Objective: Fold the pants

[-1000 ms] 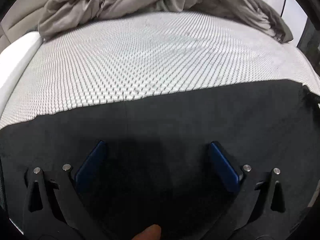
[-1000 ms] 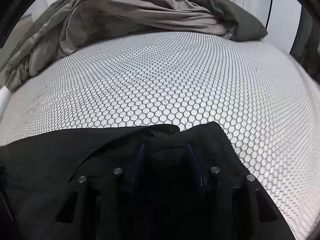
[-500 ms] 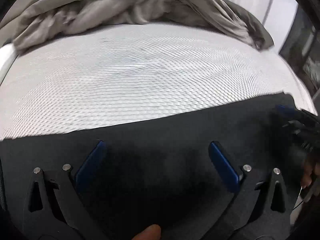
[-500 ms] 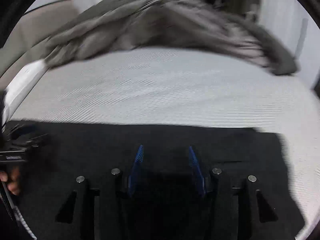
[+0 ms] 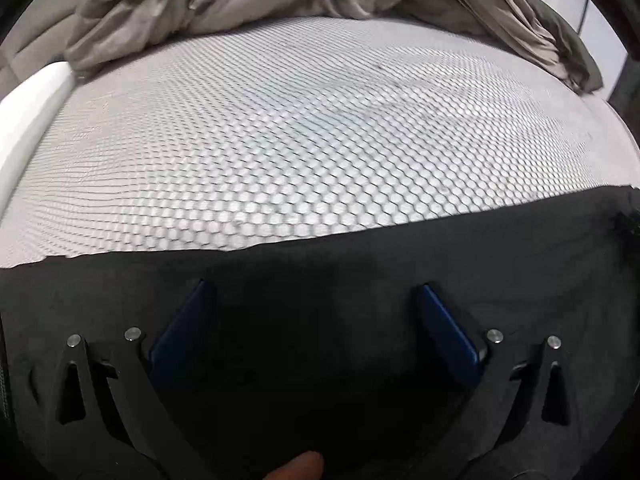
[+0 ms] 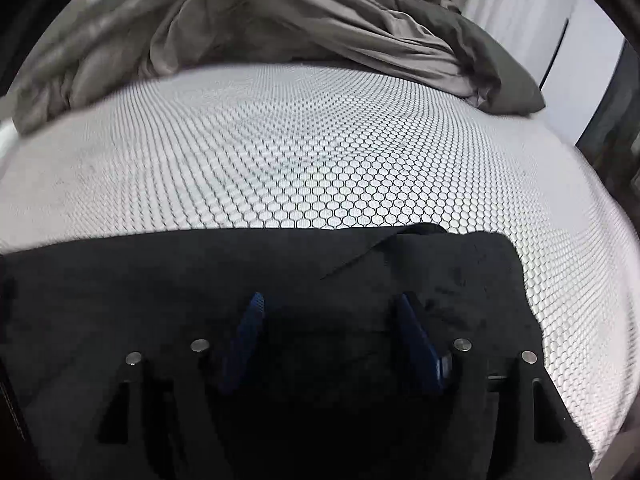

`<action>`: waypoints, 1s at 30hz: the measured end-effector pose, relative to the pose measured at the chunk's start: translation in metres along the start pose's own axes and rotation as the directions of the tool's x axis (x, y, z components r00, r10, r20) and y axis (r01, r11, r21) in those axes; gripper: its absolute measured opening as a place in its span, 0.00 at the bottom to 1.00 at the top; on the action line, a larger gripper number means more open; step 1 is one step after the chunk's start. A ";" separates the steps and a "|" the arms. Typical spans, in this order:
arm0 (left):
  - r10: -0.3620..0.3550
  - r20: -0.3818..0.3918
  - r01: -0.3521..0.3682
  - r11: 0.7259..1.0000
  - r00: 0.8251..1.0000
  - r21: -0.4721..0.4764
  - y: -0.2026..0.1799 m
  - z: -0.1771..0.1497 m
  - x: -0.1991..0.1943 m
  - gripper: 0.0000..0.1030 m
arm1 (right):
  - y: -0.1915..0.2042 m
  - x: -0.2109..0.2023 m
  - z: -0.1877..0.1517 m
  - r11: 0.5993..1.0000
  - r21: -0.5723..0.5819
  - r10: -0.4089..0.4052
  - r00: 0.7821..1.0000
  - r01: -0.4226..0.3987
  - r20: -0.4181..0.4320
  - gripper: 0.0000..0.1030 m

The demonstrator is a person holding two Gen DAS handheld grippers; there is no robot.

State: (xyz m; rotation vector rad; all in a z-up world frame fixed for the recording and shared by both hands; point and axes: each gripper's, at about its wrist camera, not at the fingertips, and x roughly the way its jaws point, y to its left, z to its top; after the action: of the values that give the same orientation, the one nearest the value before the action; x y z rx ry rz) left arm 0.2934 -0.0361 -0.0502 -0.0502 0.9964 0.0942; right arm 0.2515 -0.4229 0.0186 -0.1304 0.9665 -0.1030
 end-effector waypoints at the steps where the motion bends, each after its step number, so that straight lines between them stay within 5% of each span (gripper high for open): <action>1: -0.013 0.014 0.013 1.000 1.000 -0.013 0.001 0.002 -0.005 0.99 | 0.003 -0.006 0.000 1.000 -0.008 -0.021 1.000 0.021 0.013 0.65; 4: -0.148 0.078 0.151 0.988 0.986 -0.037 -0.017 0.009 -0.025 0.99 | 0.032 -0.027 0.007 0.998 -0.059 -0.019 0.996 0.024 0.082 0.65; 9: -0.222 0.031 0.221 0.974 0.975 0.045 -0.068 0.011 -0.011 0.99 | 0.087 -0.028 0.018 0.968 -0.093 0.238 0.971 -0.235 0.028 0.65; 11: -0.220 -0.041 0.221 0.975 0.975 0.035 -0.072 0.010 0.009 0.99 | 0.109 -0.017 0.016 0.972 -0.146 0.184 0.983 -0.182 -0.004 0.65; 14: -0.164 -0.036 0.165 0.985 0.986 0.043 -0.060 0.008 0.012 0.99 | 0.110 -0.006 0.003 0.970 -0.235 0.052 0.998 -0.057 -0.027 0.68; 19: 0.015 -0.026 -0.015 1.000 1.000 0.008 0.002 -0.001 0.009 0.99 | 0.065 -0.008 -0.002 0.988 -0.152 -0.024 0.999 0.019 -0.032 0.70; 25: -0.003 0.012 0.004 0.992 1.000 -0.129 0.059 -0.018 -0.022 0.98 | 0.048 -0.022 -0.010 0.991 -0.133 -0.011 1.000 0.012 0.003 0.70; 30: -0.144 0.055 0.148 0.987 0.988 -0.062 0.030 -0.044 -0.054 0.98 | 0.108 -0.060 -0.019 0.948 -0.198 0.258 0.966 -0.251 0.009 0.70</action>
State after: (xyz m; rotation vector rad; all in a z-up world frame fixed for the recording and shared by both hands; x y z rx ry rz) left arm 0.2247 -0.0132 -0.0287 -0.1801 0.9361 -0.0062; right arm 0.2053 -0.3090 0.0403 -0.1863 0.9501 0.2323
